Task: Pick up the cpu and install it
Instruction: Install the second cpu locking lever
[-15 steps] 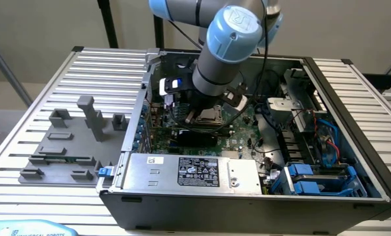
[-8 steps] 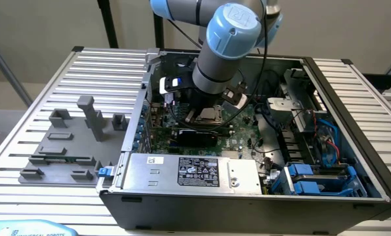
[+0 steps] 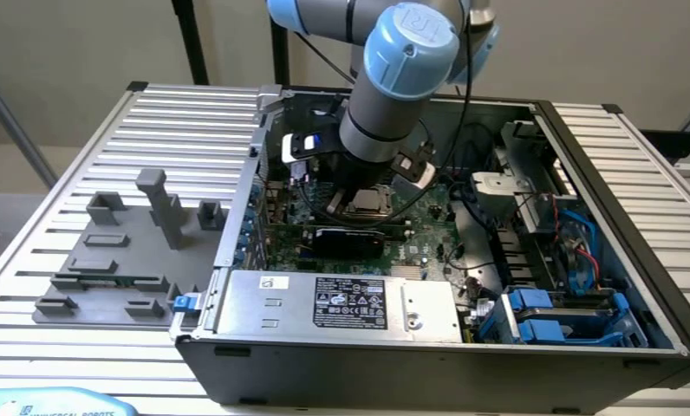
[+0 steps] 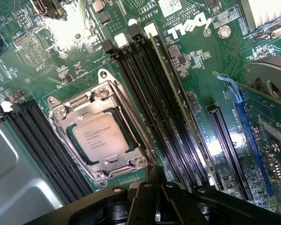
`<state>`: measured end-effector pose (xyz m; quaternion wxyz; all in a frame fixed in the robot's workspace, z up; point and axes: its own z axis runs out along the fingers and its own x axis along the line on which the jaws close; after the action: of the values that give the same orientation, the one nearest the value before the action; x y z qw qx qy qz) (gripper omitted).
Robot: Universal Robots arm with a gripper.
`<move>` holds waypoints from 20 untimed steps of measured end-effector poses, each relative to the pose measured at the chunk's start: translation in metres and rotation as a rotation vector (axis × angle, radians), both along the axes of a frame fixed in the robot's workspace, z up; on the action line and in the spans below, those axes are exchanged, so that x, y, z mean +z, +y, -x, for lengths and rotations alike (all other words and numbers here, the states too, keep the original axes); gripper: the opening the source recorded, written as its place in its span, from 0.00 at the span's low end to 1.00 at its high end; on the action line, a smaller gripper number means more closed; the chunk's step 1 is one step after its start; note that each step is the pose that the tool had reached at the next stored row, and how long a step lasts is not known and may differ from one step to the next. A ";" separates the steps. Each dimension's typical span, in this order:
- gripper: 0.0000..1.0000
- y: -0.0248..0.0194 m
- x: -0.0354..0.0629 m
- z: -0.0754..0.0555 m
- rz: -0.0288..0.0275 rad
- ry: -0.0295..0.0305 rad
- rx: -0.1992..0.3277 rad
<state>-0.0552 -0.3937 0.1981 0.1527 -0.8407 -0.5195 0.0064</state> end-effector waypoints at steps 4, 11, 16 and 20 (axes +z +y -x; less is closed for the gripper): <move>0.11 0.0018 -0.0008 0.000 0.0106 0.0001 0.000; 0.11 0.0054 -0.0017 0.000 0.0175 -0.0001 0.000; 0.11 0.0064 -0.0022 0.000 0.0345 -0.0001 0.000; 0.11 0.0072 0.0067 0.000 0.0382 0.0017 0.000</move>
<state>-0.0551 -0.3865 0.2047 0.1370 -0.8434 -0.5192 0.0170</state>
